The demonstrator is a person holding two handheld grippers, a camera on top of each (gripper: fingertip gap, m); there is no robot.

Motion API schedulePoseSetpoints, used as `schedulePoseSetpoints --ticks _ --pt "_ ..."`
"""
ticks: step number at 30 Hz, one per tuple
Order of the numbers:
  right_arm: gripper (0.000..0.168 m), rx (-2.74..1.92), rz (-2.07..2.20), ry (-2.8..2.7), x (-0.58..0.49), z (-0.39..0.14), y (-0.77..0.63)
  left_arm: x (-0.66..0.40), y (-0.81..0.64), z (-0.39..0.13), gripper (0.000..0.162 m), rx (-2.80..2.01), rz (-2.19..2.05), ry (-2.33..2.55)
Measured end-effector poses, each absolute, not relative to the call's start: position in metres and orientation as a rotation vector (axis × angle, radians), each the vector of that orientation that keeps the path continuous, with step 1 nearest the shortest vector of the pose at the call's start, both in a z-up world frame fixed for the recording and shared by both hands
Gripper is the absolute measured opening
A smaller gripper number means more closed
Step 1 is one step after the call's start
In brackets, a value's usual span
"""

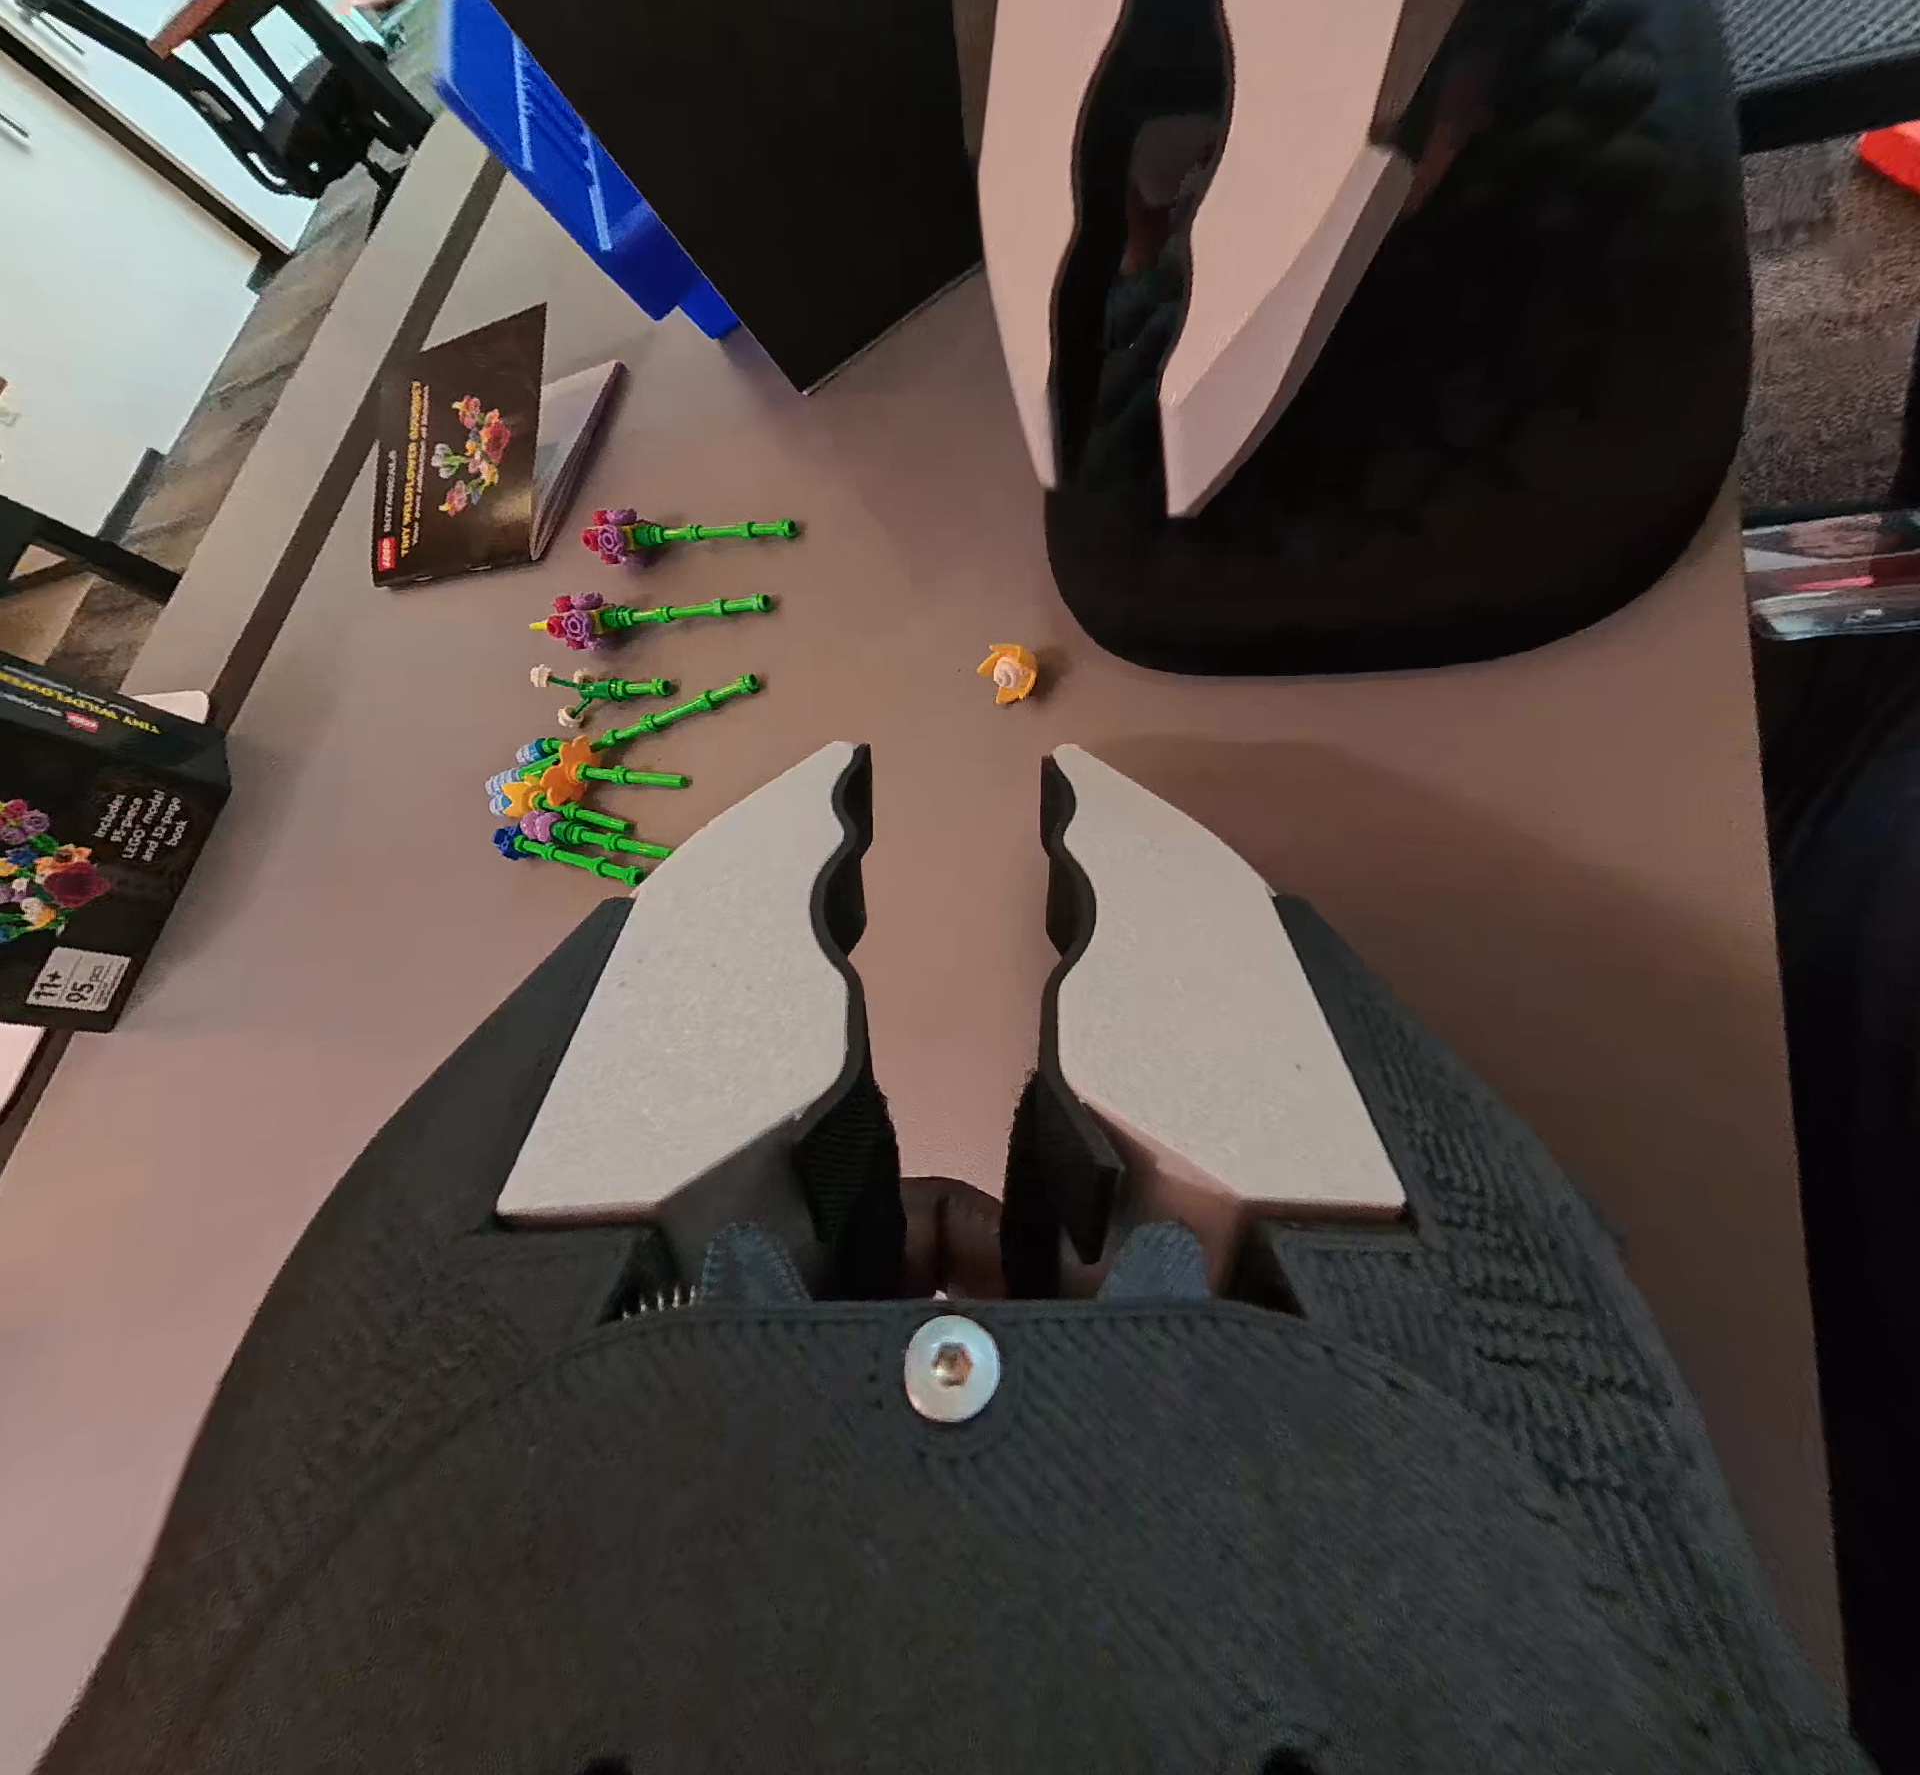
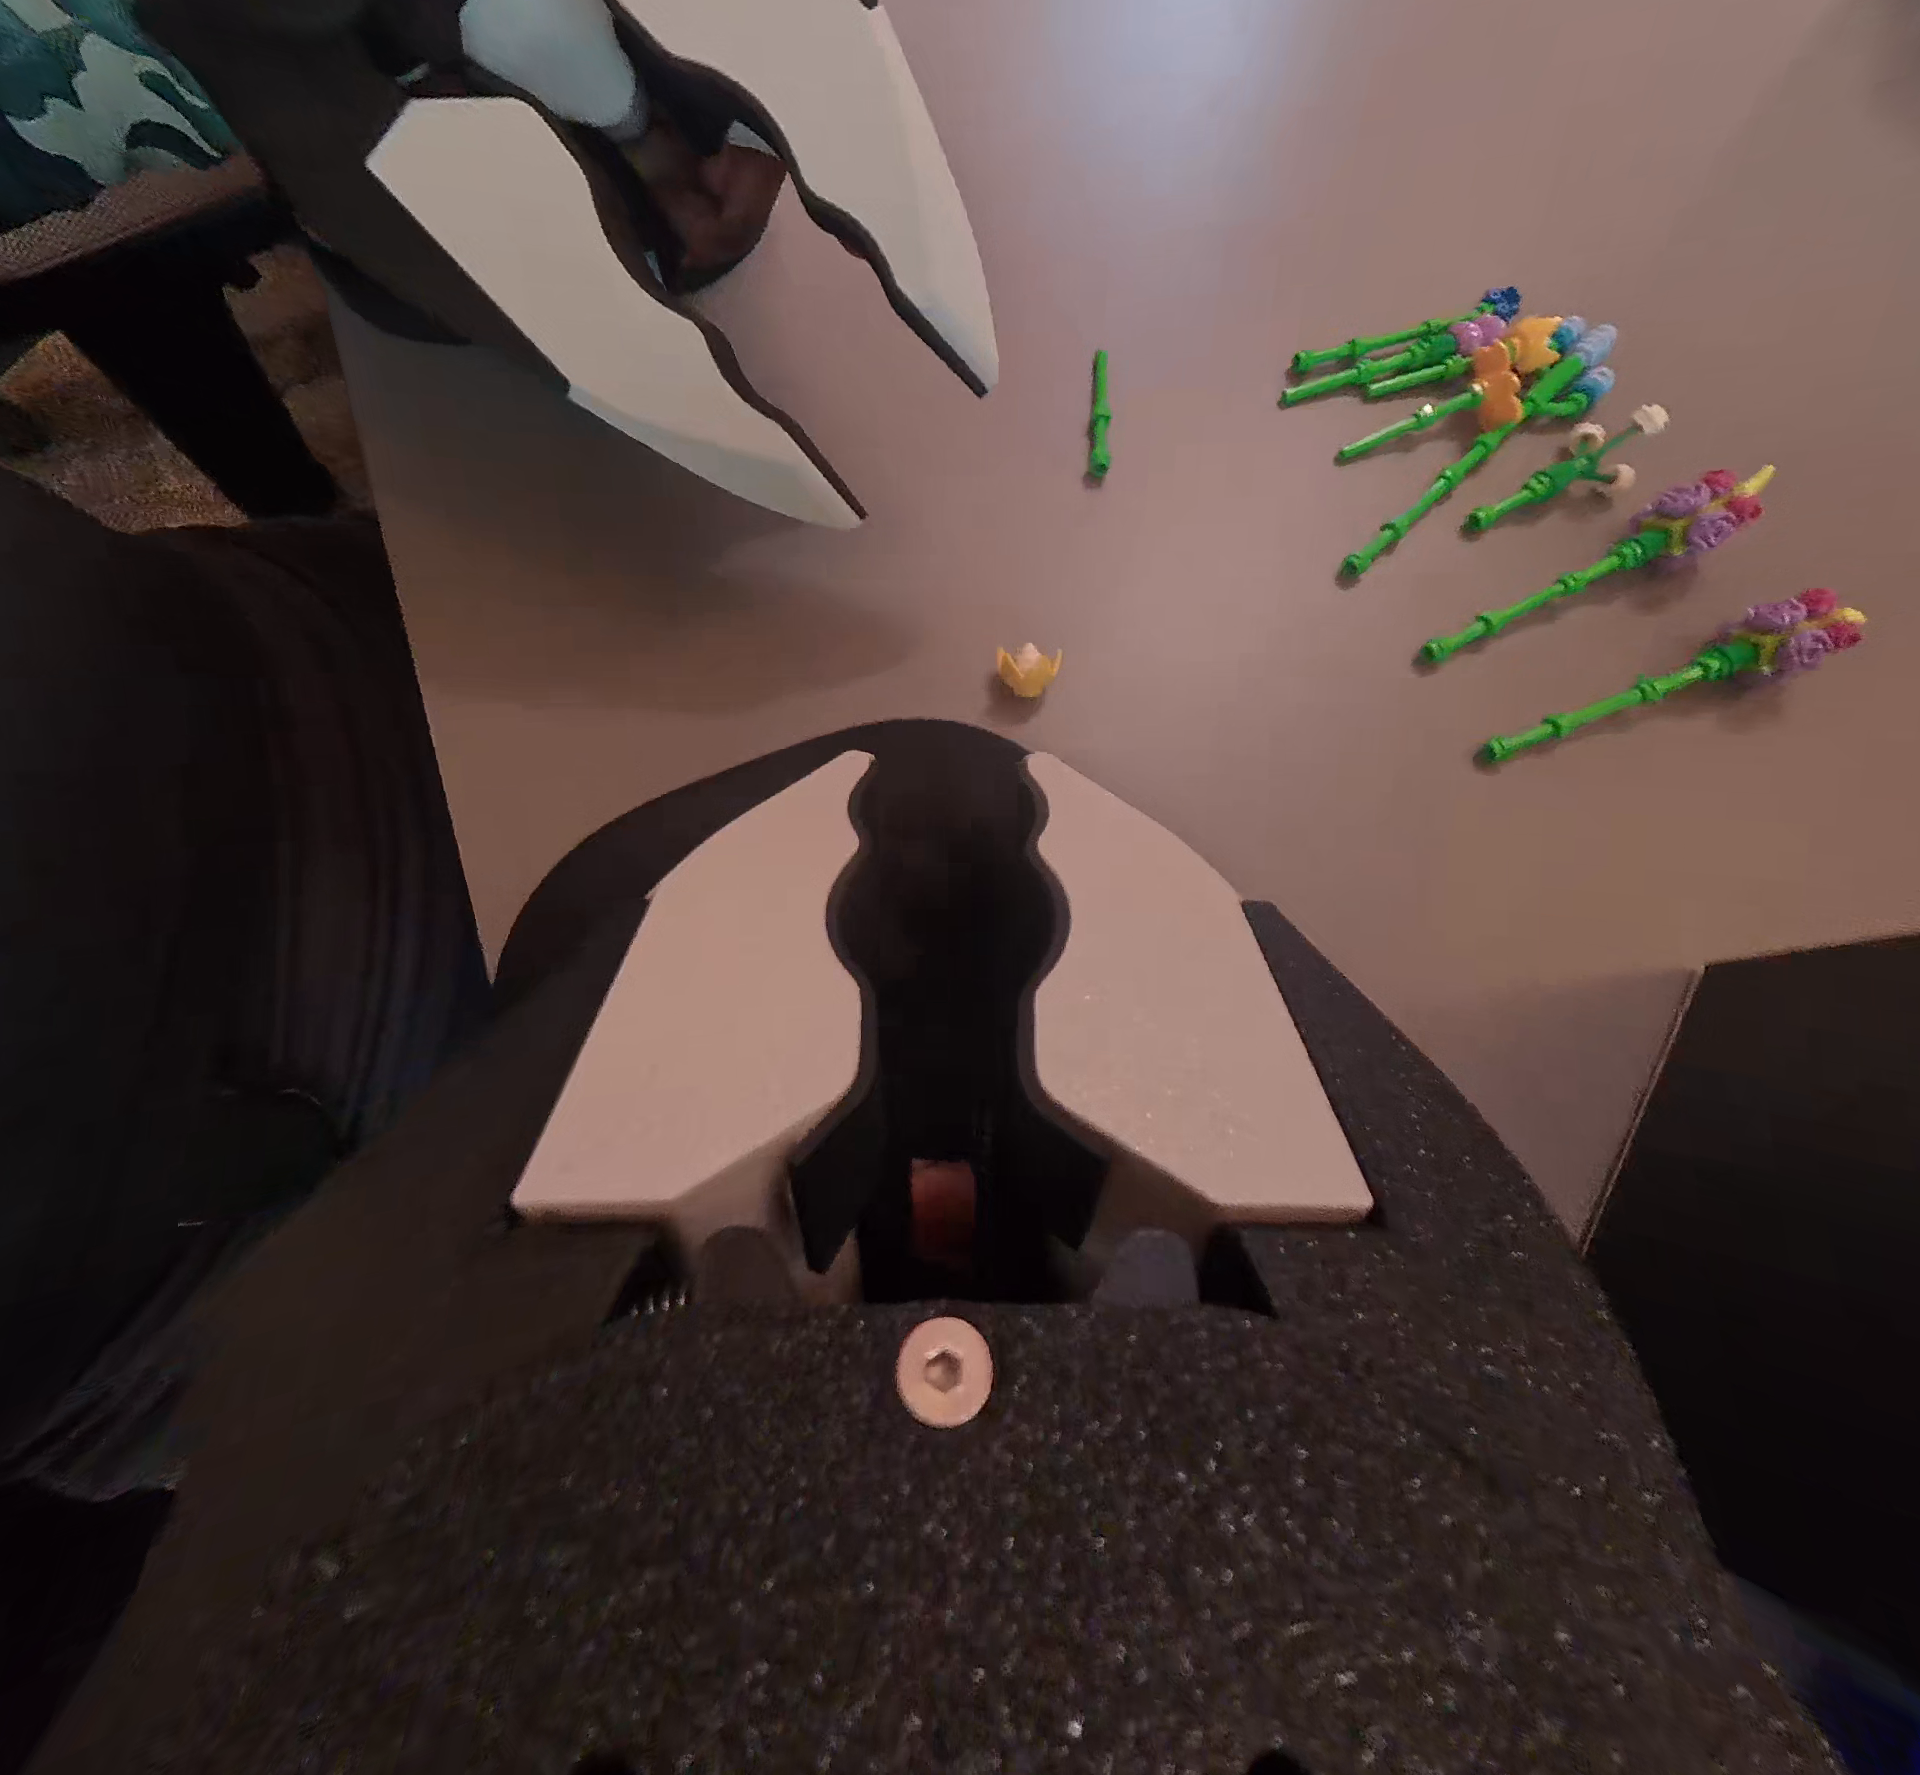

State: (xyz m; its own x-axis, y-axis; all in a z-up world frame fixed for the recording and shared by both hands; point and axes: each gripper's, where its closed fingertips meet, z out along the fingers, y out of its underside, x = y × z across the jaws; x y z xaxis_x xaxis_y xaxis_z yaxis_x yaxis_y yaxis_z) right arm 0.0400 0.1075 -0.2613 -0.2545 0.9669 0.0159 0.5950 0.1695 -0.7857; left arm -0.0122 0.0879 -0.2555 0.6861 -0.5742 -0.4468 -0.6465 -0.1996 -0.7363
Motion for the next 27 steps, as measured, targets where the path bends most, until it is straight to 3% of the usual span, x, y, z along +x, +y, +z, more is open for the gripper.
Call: schedulePoseSetpoints --ticks 13,17,21,24,27 --pt "0.022 -1.623 0.751 -2.06 0.006 -0.285 0.122 -0.015 0.083 -0.243 0.03 -1.792 0.029 0.885" --pt "0.011 -1.656 0.713 -2.071 0.006 -0.292 0.124 -0.015 0.083 -0.244 0.03 -1.793 0.034 0.89" --pt "0.01 -1.631 0.715 -2.021 0.006 -0.288 0.128 -0.016 0.084 -0.242 0.03 -1.789 0.044 0.877" --pt "0.01 -1.598 0.932 -1.847 -0.001 -0.265 0.125 -0.025 0.09 -0.225 0.036 -1.706 0.135 0.768" --pt "0.01 -1.52 1.511 -1.434 -0.013 -0.203 0.107 -0.023 0.086 -0.185 0.033 -1.441 0.254 0.658"
